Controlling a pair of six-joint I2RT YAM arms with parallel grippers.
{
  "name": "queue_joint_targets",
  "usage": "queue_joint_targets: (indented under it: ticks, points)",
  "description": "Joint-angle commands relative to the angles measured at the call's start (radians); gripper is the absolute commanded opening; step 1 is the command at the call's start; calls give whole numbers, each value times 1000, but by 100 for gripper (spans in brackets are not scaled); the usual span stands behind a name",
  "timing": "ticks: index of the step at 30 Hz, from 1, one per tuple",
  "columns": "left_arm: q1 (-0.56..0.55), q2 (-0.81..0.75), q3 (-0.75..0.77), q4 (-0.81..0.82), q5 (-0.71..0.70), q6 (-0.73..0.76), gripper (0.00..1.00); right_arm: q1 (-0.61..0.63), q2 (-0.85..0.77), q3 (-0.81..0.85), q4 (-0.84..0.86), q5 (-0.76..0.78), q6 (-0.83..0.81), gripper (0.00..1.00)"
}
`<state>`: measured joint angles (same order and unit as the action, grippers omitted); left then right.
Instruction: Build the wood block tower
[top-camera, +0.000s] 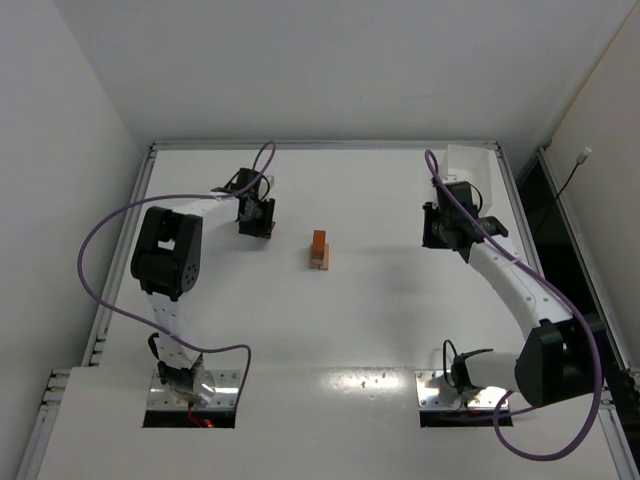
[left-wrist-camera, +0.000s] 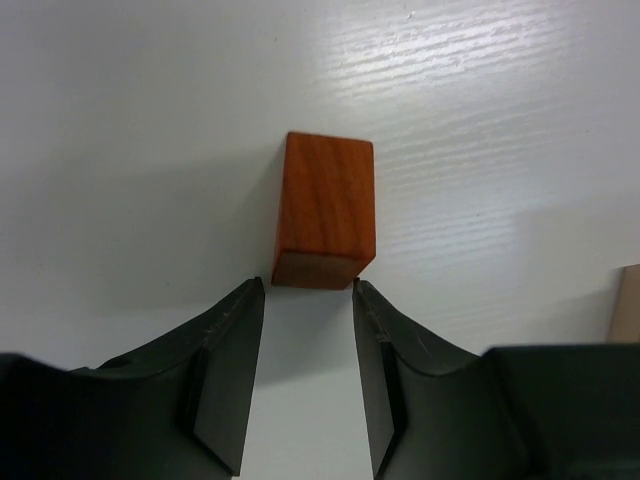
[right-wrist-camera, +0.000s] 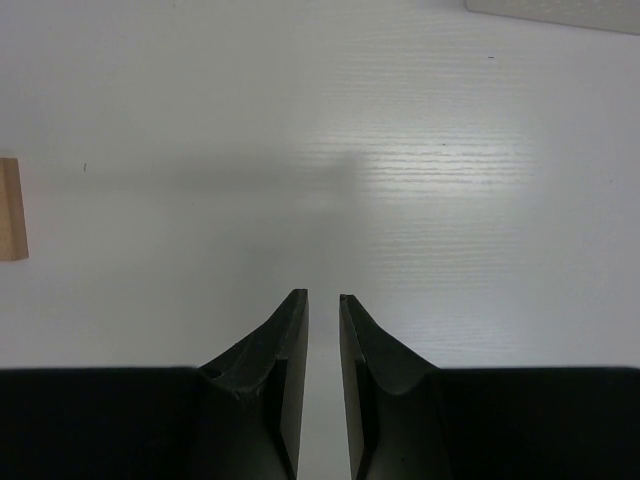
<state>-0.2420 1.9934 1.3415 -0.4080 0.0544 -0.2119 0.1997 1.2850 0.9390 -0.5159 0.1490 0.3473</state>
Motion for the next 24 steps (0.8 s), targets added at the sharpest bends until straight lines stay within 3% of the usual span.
queue_joint_targets:
  ticks: [1,13,24]
  points:
    - [-14,-97,-63,121,-39,-41,38,-3,-27,-3,36,-6,-2,16]
    - [-36,-116,-133,236,-5,-30,35,-3,-27,-3,36,-6,-2,16]
    - [-45,-82,-123,264,-77,-12,35,-3,-18,-3,45,-16,-2,16]
